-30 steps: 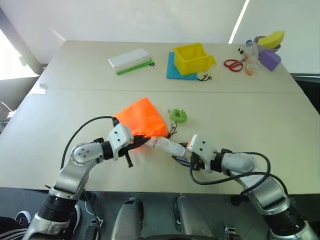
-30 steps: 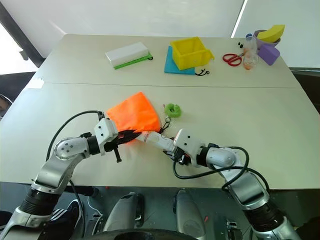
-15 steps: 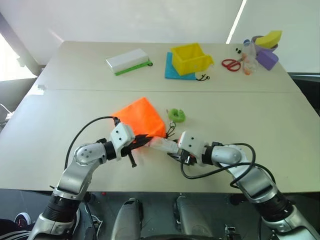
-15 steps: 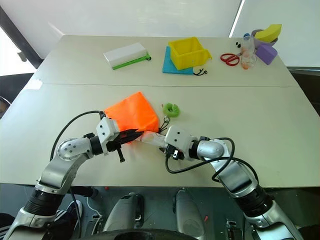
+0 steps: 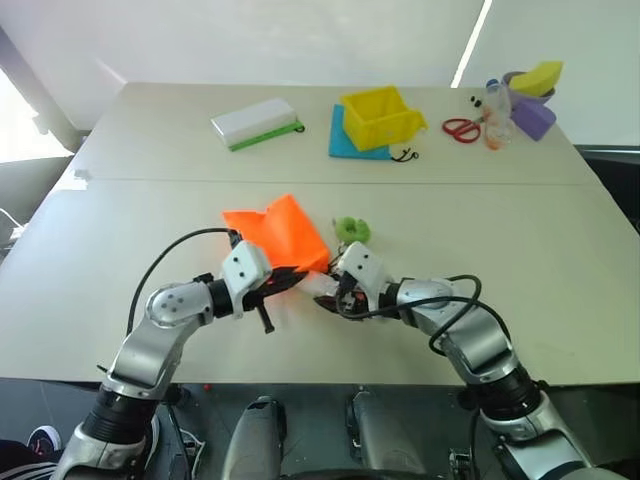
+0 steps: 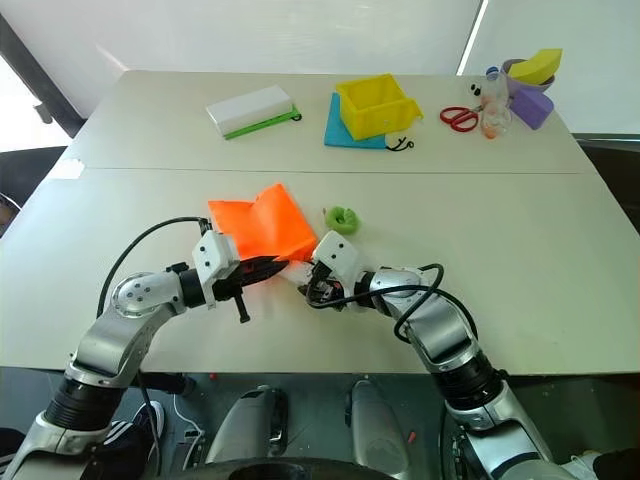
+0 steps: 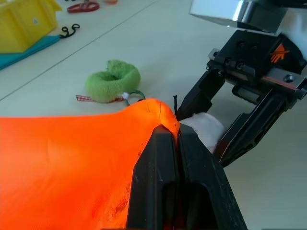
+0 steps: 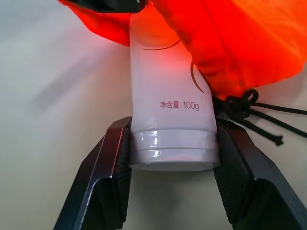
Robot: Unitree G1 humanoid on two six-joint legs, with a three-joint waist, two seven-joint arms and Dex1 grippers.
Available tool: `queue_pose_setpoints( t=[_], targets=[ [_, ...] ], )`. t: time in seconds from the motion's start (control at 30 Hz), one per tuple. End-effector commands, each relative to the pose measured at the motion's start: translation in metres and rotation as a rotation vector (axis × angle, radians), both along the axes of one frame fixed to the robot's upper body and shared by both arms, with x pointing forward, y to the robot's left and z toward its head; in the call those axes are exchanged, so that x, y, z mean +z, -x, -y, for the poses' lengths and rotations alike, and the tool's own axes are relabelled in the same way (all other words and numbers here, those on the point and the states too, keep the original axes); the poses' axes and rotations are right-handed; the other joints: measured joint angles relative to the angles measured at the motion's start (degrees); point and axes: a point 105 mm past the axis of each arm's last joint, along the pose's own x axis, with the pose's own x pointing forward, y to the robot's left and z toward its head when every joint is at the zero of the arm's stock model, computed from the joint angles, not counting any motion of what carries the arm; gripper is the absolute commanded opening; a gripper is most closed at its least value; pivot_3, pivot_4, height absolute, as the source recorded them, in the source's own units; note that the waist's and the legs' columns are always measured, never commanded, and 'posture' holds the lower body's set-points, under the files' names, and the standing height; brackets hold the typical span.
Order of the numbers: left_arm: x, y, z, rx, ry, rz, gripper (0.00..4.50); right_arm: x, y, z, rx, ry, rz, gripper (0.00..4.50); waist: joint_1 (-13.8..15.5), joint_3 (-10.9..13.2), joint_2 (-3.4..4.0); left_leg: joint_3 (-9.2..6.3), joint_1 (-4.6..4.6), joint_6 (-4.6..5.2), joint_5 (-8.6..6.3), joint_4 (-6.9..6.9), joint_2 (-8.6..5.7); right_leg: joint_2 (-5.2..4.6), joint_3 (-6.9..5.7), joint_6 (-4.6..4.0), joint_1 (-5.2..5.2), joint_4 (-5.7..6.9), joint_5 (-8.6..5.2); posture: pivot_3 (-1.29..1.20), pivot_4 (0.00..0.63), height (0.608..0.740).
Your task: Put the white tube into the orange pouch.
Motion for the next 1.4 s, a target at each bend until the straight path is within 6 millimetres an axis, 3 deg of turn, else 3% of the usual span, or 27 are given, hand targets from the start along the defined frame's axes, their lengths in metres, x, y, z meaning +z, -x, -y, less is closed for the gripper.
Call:
queue_pose_setpoints(
  t=[0.03, 0.27, 0.43, 0.6, 0.7, 1.13, 1.4],
  targets=[
    [0.013, 0.003, 0.004, -0.019, 0.016, 0.042, 0.0, 0.015, 0.0, 0.006, 0.001, -0.027, 0.044, 1.82, 0.02, 0.0, 0.0, 0.01, 0.0, 0.0, 0.0, 0.0, 0.0, -0.01, 0.0, 0.0, 0.0, -0.01, 0.0, 0.0, 0.15, 0.74],
    [0.012, 0.004, 0.005, -0.022, 0.015, 0.04, 0.0, 0.015, 0.008, 0.011, 0.004, -0.05, -0.019, 1.82, 0.07, 0.0, 0.0, 0.03, -0.06, 0.0, 0.0, 0.0, -0.03, -0.06, 0.01, 0.02, 0.0, -0.09, -0.01, 0.0, 0.15, 0.74],
    [0.016, 0.005, 0.006, -0.025, 0.018, 0.04, 0.0, 0.017, 0.014, 0.002, -0.012, -0.122, -0.094, 1.82, -0.01, 0.0, 0.0, -0.03, -0.03, 0.0, 0.0, -0.01, 0.01, 0.03, -0.01, 0.01, -0.01, -0.02, -0.01, 0.0, 0.15, 0.74],
    [0.021, 0.007, 0.007, -0.027, 0.018, 0.042, 0.0, 0.023, 0.015, 0.015, -0.013, -0.12, -0.071, 1.82, 0.19, 0.0, 0.0, 0.01, -0.08, 0.0, 0.0, -0.01, -0.03, -0.08, -0.01, 0.02, -0.01, -0.09, -0.01, 0.0, 0.15, 0.74],
    [0.022, 0.007, 0.009, -0.029, 0.018, 0.038, 0.0, 0.024, 0.022, 0.013, 0.025, -0.125, -0.084, 1.82, 0.14, 0.0, 0.0, 0.04, -0.09, 0.0, 0.0, 0.0, -0.04, -0.11, 0.01, 0.02, 0.0, -0.14, -0.01, 0.0, 0.15, 0.74],
    [0.02, 0.008, 0.012, -0.028, 0.023, 0.029, 0.0, 0.012, 0.005, -0.012, -0.074, -0.126, -0.1, 1.82, -0.06, 0.0, 0.0, 0.05, -0.08, 0.0, 0.0, -0.03, -0.02, -0.07, 0.02, 0.02, -0.06, -0.1, -0.01, 0.0, 0.15, 0.74],
    [0.021, 0.008, 0.01, -0.03, 0.031, 0.02, 0.0, 0.017, -0.007, -0.023, -0.103, -0.147, -0.091, 1.82, -0.03, 0.01, 0.0, -0.01, -0.08, 0.0, 0.0, -0.06, 0.0, 0.0, -0.02, 0.01, -0.07, -0.08, -0.01, 0.0, 0.15, 0.74]
  ],
)
